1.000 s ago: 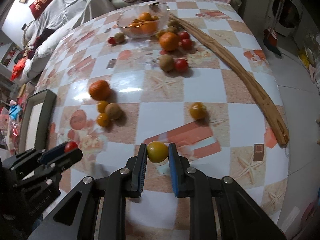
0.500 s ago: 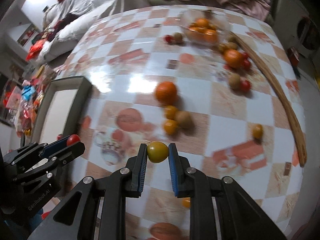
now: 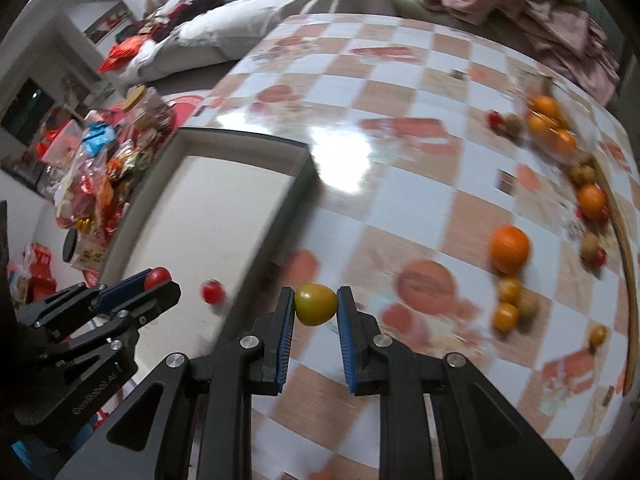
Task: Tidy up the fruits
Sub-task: 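Carry both tomatoes over the white tray and open both tools to drop them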
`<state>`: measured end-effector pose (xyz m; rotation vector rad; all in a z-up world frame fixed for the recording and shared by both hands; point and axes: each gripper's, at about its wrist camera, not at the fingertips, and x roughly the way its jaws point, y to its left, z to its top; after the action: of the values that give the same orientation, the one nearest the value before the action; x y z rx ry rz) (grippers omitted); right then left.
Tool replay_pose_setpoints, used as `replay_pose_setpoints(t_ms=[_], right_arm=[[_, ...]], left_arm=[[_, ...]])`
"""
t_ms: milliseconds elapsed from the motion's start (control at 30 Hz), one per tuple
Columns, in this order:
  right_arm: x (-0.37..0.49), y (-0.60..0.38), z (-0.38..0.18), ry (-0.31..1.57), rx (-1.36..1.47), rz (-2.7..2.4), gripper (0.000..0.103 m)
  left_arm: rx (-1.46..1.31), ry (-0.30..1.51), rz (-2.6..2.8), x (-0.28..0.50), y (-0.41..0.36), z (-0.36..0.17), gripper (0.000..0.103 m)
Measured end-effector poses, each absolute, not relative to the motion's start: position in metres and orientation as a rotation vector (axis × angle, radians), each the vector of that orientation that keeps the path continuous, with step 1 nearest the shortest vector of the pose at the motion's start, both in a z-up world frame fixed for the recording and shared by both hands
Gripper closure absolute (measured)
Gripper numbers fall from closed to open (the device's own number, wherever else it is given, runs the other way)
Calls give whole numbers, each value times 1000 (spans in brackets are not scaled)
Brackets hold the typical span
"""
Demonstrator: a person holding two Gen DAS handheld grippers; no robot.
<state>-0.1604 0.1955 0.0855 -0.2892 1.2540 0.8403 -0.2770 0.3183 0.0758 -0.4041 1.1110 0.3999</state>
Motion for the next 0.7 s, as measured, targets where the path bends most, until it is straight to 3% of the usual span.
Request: replay_pose_setpoints(t_ms=[700], right_arm=[[-191,297,47,1301,-405,934,80]], left_arm=[[-399,1161,528,-296,390,33,79]])
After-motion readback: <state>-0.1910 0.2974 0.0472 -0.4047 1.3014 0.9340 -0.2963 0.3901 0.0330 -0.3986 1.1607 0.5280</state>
